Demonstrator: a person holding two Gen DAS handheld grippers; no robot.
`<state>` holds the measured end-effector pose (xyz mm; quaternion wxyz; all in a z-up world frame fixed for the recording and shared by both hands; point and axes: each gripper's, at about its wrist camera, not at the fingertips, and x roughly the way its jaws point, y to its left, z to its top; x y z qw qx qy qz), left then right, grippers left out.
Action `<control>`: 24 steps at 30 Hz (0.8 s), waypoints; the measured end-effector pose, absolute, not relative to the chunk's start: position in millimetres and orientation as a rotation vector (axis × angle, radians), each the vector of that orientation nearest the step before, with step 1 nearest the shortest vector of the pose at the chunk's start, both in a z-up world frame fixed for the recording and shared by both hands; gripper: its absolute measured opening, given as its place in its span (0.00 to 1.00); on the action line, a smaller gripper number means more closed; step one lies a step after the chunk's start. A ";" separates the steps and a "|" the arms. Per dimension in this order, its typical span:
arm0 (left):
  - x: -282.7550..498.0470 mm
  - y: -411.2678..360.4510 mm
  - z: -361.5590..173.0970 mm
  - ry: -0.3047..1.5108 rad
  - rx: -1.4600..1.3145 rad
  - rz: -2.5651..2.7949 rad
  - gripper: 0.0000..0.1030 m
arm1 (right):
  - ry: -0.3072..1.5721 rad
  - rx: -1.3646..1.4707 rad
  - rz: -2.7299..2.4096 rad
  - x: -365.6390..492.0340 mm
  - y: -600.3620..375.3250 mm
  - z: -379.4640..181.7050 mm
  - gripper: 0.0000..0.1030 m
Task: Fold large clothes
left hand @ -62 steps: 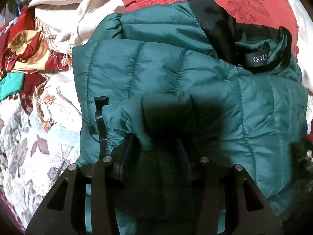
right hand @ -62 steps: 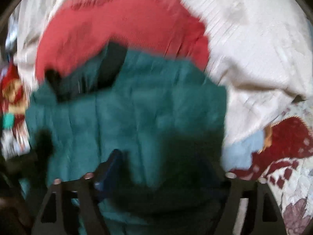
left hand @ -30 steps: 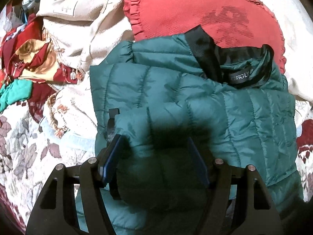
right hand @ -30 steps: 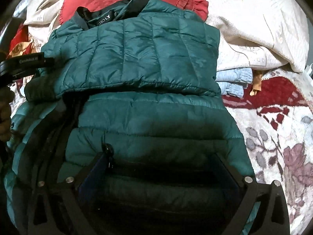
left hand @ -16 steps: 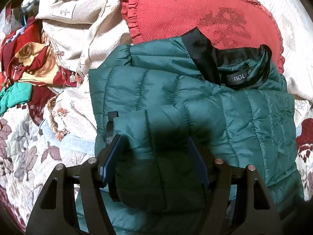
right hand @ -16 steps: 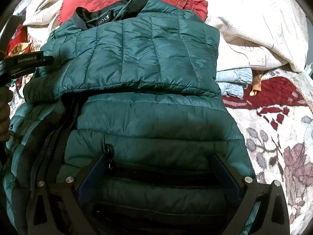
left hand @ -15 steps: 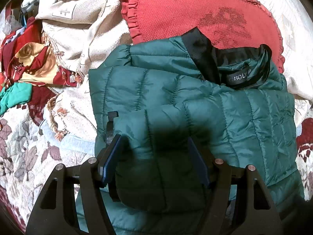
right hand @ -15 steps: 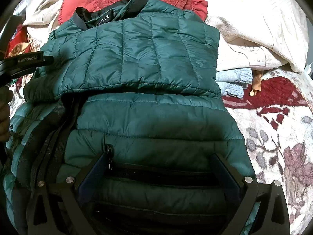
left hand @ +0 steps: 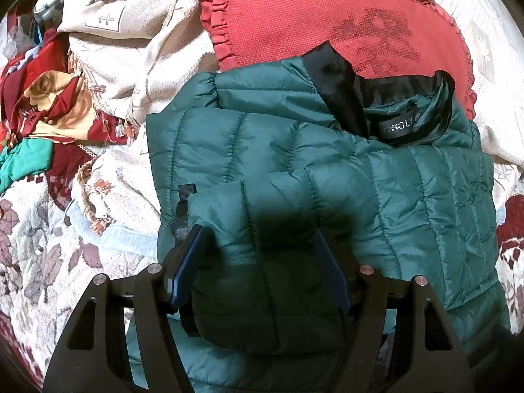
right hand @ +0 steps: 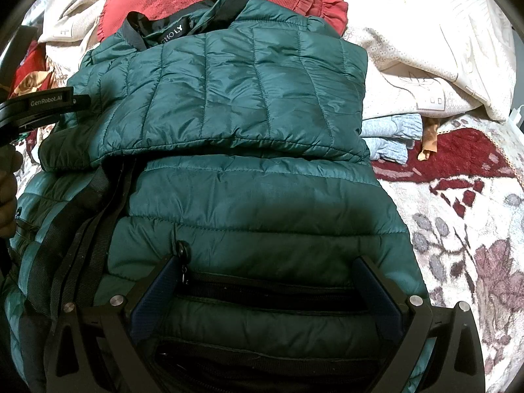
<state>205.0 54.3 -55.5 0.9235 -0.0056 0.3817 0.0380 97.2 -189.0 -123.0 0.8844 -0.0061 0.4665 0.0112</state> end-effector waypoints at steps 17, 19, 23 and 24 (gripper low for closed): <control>183.5 71.5 -51.5 0.803 -0.047 0.069 0.66 | 0.931 0.000 0.005 80.5 -216.4 -97.1 1.00; 172.8 77.6 -45.9 0.785 -0.024 0.049 0.66 | 0.908 -0.033 -0.019 67.6 -224.6 -89.8 1.00; 142.6 95.4 -41.8 0.749 0.086 -0.002 0.66 | 0.873 0.085 0.008 37.3 -256.6 -81.3 1.00; 136.5 99.2 -42.8 0.746 0.110 -0.009 0.66 | 0.866 0.084 0.009 34.0 -259.0 -79.7 1.00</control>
